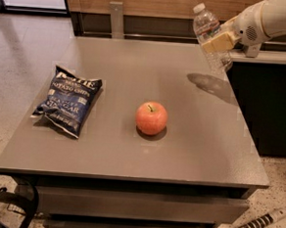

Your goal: Knock water bottle over

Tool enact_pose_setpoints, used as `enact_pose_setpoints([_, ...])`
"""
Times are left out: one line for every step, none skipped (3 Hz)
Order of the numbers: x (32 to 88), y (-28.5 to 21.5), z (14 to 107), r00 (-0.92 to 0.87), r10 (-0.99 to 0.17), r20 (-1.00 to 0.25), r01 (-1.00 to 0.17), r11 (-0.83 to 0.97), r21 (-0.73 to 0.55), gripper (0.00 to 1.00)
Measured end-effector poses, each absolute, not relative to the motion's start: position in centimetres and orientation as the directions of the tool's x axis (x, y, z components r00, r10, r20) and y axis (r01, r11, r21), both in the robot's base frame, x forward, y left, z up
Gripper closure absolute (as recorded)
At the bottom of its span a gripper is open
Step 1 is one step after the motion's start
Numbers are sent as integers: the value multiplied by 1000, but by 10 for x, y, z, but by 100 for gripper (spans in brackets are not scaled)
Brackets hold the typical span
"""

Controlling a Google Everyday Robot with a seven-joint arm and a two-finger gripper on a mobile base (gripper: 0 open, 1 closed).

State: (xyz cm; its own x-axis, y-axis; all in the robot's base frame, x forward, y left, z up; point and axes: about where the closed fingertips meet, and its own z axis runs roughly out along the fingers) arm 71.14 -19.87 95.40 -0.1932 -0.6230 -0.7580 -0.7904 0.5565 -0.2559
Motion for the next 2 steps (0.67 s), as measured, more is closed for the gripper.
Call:
enact_pose_setpoints([718,-195,938,-234,-687,-688,-795,543,-271,100])
enact_pose_setpoints([727,-191,922,-253,-728,-637,-795,532,-292,100])
